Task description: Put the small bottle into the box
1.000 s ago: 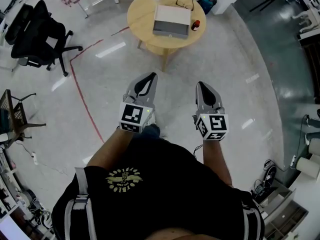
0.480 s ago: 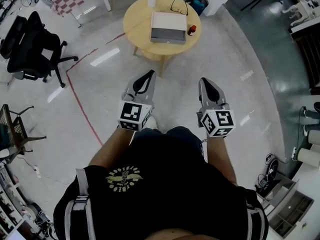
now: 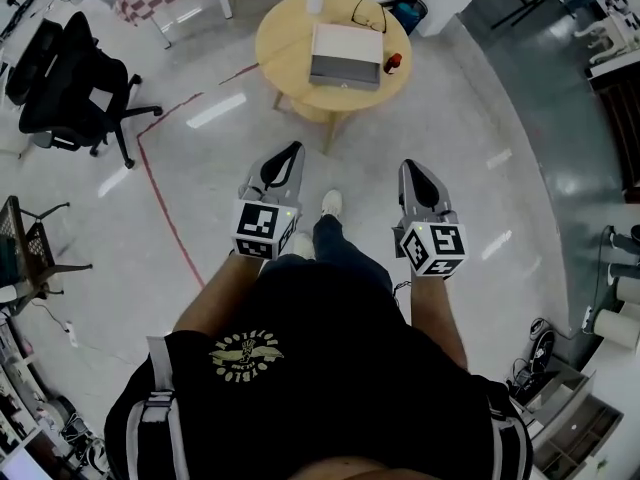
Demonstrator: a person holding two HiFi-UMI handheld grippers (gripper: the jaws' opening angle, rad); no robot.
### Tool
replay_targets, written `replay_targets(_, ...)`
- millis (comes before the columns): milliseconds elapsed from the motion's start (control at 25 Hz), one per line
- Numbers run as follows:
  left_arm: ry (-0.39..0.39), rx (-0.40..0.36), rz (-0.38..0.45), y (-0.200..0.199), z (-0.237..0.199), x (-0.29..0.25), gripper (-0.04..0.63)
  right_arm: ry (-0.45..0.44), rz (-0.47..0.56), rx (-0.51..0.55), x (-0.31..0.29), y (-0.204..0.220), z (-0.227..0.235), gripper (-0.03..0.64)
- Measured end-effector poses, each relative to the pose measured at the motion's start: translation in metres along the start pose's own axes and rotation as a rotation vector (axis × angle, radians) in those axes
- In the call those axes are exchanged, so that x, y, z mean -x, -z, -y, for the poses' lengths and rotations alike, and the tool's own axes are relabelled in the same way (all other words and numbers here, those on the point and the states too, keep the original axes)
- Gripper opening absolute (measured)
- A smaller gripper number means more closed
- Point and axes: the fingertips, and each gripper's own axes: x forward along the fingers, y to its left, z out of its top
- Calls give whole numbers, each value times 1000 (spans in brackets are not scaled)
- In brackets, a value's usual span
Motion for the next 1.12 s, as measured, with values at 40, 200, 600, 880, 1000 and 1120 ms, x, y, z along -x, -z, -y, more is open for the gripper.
replay_targets(40, -3, -5, 3, -2, -1, 1, 0, -2, 3, -3, 0, 0, -1, 8)
replay_targets(200, -10, -19, 23, -16, -8, 6, 0, -2, 18, -3, -4, -6, -5, 8)
replay_targets(600, 32, -32, 46, -29, 9, -8, 0, 15, 21, 16, 3, -14, 3, 8)
replay_targets(880, 13, -15, 2, -14, 2, -20, 0, 22, -9, 20, -9, -6, 17, 8)
replay_targets(1000, -5, -12, -31, -4, -7, -26, 0, 10, -29, 18, -21, 0, 19, 8)
replay_targets(1120, -6, -1, -42, 1, -14, -38, 0, -3, -48, 6, -36, 6, 22, 8)
